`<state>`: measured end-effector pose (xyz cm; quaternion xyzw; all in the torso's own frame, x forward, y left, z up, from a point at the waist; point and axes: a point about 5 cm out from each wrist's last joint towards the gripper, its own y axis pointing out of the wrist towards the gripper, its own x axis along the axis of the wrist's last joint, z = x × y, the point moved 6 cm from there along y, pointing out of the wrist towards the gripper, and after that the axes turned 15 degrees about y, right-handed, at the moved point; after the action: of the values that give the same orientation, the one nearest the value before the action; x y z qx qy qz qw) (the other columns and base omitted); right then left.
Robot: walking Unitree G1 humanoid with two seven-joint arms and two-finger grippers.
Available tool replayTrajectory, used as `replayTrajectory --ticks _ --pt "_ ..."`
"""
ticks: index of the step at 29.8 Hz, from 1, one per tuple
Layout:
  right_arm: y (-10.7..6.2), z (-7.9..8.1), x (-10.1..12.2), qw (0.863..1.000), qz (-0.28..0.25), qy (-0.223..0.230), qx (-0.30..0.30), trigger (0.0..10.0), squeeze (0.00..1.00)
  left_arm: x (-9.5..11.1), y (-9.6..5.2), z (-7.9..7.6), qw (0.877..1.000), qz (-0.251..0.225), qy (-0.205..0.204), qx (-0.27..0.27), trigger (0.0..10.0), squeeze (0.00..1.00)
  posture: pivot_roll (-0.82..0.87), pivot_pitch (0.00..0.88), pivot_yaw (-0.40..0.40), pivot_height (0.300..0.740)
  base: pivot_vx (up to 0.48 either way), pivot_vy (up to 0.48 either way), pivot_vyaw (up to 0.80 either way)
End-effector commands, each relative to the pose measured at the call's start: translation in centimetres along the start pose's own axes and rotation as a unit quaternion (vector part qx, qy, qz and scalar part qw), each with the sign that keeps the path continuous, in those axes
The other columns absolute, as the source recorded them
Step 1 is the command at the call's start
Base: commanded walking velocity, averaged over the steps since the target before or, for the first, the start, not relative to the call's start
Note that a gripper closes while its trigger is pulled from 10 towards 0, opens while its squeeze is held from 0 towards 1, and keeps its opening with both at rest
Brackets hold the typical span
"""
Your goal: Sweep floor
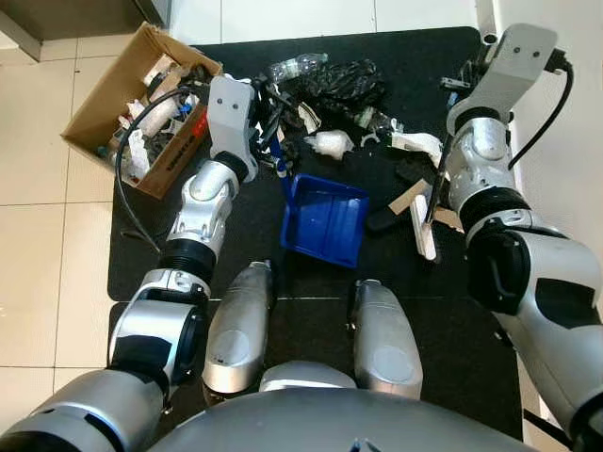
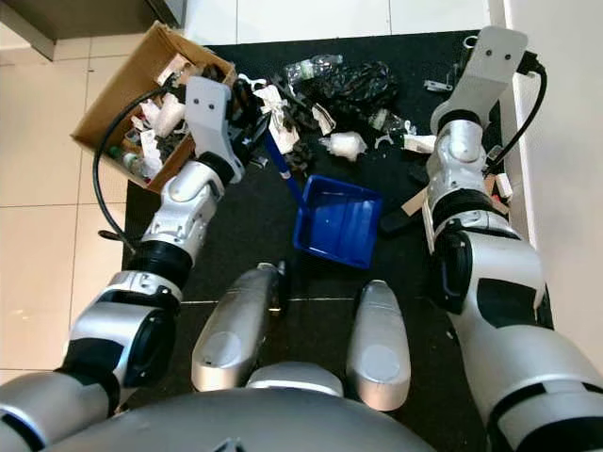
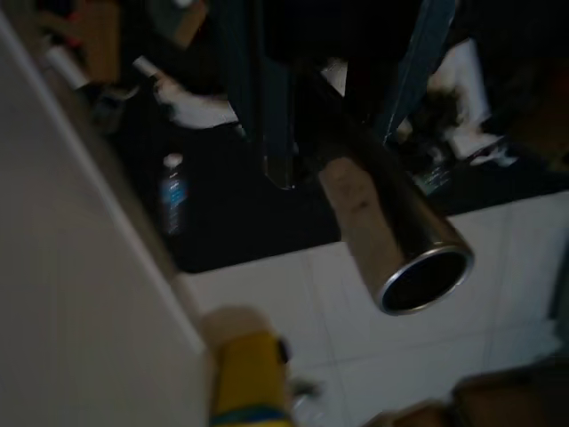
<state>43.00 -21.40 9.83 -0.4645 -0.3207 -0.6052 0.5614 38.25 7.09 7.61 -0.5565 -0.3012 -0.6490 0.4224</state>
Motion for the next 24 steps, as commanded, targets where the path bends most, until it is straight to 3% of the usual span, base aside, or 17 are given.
replayTrajectory --ticks 1,4,8,9,12,14,16,17,18,20,24 --pt "-1.2 1.4 -5.4 0.99 0.101 0.095 0.019 10.0 0.0 0.2 -0.1 -0.4 1.0 -0.009 -0.018 0.0 10.0 0.0 0.29 0.234 0.083 0.74 0.0 0.0 0.0" --pt "-1.2 1.7 -5.3 0.989 0.099 0.103 0.03 10.0 0.0 0.2 -0.1 -0.5 1.0 -0.009 -0.019 0.0 10.0 0.0 0.28 0.234 0.081 0.74 0.0 0.0 0.0" --pt "-1.4 5.7 -4.3 0.967 0.085 0.193 0.142 10.0 0.0 0.4 0.3 -1.0 1.0 -0.006 -0.023 -0.004 10.0 0.0 0.26 0.231 0.081 0.74 0.0 0.0 0.0" --pt "-1.4 5.7 -4.3 0.967 0.085 0.193 0.142 10.0 0.0 0.4 0.3 -1.0 1.0 -0.006 -0.023 -0.004 10.0 0.0 0.26 0.231 0.081 0.74 0.0 0.0 0.0" --pt "-1.9 8.4 -3.6 0.944 0.08 0.233 0.219 10.0 0.0 0.6 0.5 -1.3 1.0 -0.007 -0.025 -0.007 10.0 0.0 0.25 0.23 0.083 0.74 0.0 0.0 0.0" --pt "-2.1 9.0 -3.5 0.939 0.079 0.239 0.234 10.0 0.0 0.6 0.6 -1.3 1.0 -0.007 -0.025 -0.008 10.0 0.0 0.25 0.23 0.083 0.74 0.0 0.0 0.0" --pt "-2.9 11.1 -3.3 0.915 0.084 0.26 0.297 10.0 0.0 0.7 0.7 -1.4 1.0 -0.005 -0.027 -0.01 10.0 0.0 0.24 0.227 0.084 0.74 0.0 0.0 0.0" --pt "-2.9 11.1 -3.3 0.915 0.084 0.26 0.297 10.0 0.0 0.7 0.7 -1.4 1.0 -0.005 -0.027 -0.01 10.0 0.0 0.24 0.227 0.084 0.74 0.0 0.0 0.0" --pt "-3.4 12.1 -3.4 0.904 0.09 0.26 0.326 10.0 0.0 0.7 0.7 -1.4 1.0 -0.005 -0.027 -0.01 10.0 0.0 0.24 0.227 0.084 0.74 0.0 0.0 0.0" --pt "-3.9 12.7 -3.5 0.896 0.093 0.25 0.355 10.0 0.0 0.7 0.7 -1.5 1.0 -0.004 -0.027 -0.011 10.0 0.0 0.23 0.225 0.083 0.74 0.0 0.0 0.0" --pt "-4.1 12.6 -2.8 0.895 0.079 0.234 0.371 10.0 0.0 0.7 0.8 -1.5 1.0 -0.003 -0.027 -0.01 10.0 0.0 0.22 0.223 0.081 0.74 0.0 0.0 0.0"
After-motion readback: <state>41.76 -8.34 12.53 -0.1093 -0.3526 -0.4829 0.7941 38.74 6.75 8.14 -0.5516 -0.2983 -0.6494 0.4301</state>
